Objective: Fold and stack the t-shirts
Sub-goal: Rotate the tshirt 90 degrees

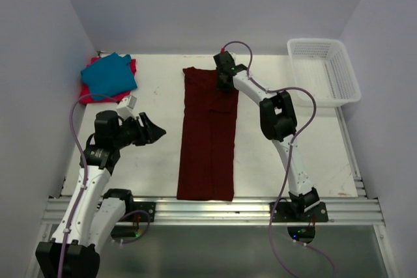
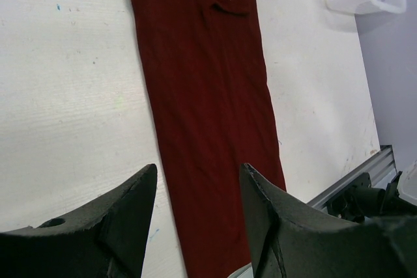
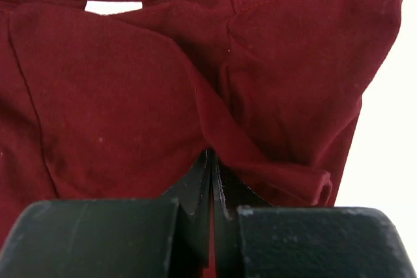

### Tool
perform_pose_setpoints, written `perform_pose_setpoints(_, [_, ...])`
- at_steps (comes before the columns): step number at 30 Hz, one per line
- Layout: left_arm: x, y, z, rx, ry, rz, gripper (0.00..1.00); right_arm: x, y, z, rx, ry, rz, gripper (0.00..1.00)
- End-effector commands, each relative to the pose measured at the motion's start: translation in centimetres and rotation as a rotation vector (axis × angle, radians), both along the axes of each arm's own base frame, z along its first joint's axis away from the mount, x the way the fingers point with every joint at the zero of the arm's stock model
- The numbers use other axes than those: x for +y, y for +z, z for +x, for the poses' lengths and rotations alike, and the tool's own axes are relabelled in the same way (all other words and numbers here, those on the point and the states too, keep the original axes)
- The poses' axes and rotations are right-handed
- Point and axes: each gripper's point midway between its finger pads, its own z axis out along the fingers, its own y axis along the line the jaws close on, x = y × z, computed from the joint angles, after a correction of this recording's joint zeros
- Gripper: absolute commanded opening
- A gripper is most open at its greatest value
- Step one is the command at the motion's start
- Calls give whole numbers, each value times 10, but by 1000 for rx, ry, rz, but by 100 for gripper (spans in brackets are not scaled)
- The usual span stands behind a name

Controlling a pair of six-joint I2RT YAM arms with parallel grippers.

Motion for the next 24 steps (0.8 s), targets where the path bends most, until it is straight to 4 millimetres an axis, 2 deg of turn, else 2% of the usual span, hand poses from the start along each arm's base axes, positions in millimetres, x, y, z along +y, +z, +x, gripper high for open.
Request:
perform_pose_setpoints(1, [0, 10, 5, -40, 0, 3, 57, 1, 19, 19, -50, 11, 20, 0])
perform_pose_setpoints(3, [0, 9, 5, -38, 1, 4, 57, -9, 20, 24, -67, -17, -7, 0])
perform_pose_setpoints(7, [0, 9, 5, -35, 6, 0, 56, -16, 27, 30, -97, -30, -14, 0])
perform_pose_setpoints(13, [0, 9, 7, -35, 15, -7, 56, -30, 45, 39, -147, -64, -64, 0])
perform_pose_setpoints(15, [0, 10, 9, -37, 17, -11, 56, -34, 45, 47, -150, -76, -75, 0])
perform_pose_setpoints(19, [-1, 9, 11, -29, 22, -18, 55, -48, 38, 50, -138, -106, -130, 0])
perform_pose_setpoints(24, [-1, 10, 13, -35, 21, -22, 55, -64, 40, 50, -151, -133, -199, 0])
